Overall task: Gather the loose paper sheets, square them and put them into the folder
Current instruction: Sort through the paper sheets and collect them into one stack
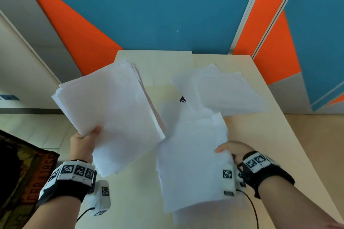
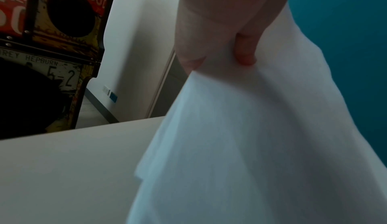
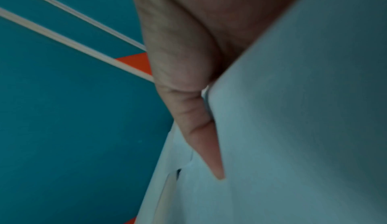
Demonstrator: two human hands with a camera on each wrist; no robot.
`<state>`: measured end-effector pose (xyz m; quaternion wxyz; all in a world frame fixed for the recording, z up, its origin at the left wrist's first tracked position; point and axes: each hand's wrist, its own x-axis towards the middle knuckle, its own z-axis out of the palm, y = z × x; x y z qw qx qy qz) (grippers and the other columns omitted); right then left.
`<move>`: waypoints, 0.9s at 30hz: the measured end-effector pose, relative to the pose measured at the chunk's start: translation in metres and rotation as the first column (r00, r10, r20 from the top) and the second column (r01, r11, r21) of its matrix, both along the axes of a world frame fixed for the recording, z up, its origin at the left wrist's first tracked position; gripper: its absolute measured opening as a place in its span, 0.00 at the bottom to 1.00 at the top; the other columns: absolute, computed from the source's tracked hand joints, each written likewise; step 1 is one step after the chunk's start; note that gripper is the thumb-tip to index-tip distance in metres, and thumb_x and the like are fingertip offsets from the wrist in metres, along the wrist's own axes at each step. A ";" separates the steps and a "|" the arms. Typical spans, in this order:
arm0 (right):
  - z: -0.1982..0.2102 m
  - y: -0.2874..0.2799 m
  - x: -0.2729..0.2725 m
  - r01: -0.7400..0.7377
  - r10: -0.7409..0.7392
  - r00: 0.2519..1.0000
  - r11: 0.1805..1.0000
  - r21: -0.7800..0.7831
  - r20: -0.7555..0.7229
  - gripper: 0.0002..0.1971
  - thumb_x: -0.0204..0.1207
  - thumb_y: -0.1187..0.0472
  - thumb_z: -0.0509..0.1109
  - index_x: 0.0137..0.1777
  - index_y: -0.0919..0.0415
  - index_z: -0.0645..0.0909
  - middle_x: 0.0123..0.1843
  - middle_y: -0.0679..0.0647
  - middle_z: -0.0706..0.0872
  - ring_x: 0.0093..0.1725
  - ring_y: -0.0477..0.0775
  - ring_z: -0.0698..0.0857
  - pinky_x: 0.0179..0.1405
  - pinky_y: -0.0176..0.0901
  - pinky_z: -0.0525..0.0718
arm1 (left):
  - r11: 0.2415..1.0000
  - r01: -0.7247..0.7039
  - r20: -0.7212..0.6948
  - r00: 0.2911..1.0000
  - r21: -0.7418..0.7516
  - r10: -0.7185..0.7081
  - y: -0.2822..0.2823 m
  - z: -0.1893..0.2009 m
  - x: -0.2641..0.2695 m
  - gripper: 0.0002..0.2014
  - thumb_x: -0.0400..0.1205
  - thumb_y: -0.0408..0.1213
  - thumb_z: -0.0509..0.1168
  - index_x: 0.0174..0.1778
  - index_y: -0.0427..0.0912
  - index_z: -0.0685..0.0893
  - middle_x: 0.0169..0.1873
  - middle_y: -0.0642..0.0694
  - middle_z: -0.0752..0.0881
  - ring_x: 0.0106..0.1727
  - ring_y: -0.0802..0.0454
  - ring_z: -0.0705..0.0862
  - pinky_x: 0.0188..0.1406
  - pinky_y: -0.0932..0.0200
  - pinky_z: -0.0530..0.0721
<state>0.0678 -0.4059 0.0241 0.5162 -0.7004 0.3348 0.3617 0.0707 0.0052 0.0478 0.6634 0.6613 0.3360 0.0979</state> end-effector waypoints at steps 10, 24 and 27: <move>0.131 0.028 -0.027 0.000 0.242 0.607 0.953 -0.304 0.757 0.11 0.72 0.68 0.74 0.54 0.64 0.86 0.50 0.57 0.89 0.47 0.46 0.90 0.52 0.42 0.86 | 0.999 0.037 -0.061 0.997 -0.028 -0.038 -0.010 0.004 0.008 0.17 0.77 0.31 0.69 0.59 0.25 0.81 0.47 0.40 0.82 0.49 0.47 0.78 0.50 0.55 0.73; 0.095 0.086 0.018 -0.027 -0.262 0.816 0.873 0.486 0.516 0.51 0.26 0.54 0.91 0.57 0.68 0.83 0.50 0.59 0.92 0.45 0.56 0.92 0.41 0.45 0.90 | 0.824 0.540 -0.123 0.818 -0.174 -0.562 -0.034 0.019 0.008 0.08 0.81 0.33 0.63 0.45 0.30 0.82 0.28 0.44 0.90 0.27 0.55 0.87 0.25 0.64 0.81; 0.067 0.100 0.016 -0.025 -0.216 0.850 0.894 0.447 0.480 0.56 0.29 0.53 0.90 0.65 0.67 0.80 0.58 0.61 0.89 0.53 0.59 0.89 0.50 0.50 0.89 | 0.753 0.620 -0.175 0.734 -0.221 -0.656 -0.029 0.018 0.006 0.17 0.73 0.40 0.65 0.56 0.36 0.85 0.56 0.34 0.88 0.53 0.39 0.88 0.51 0.46 0.86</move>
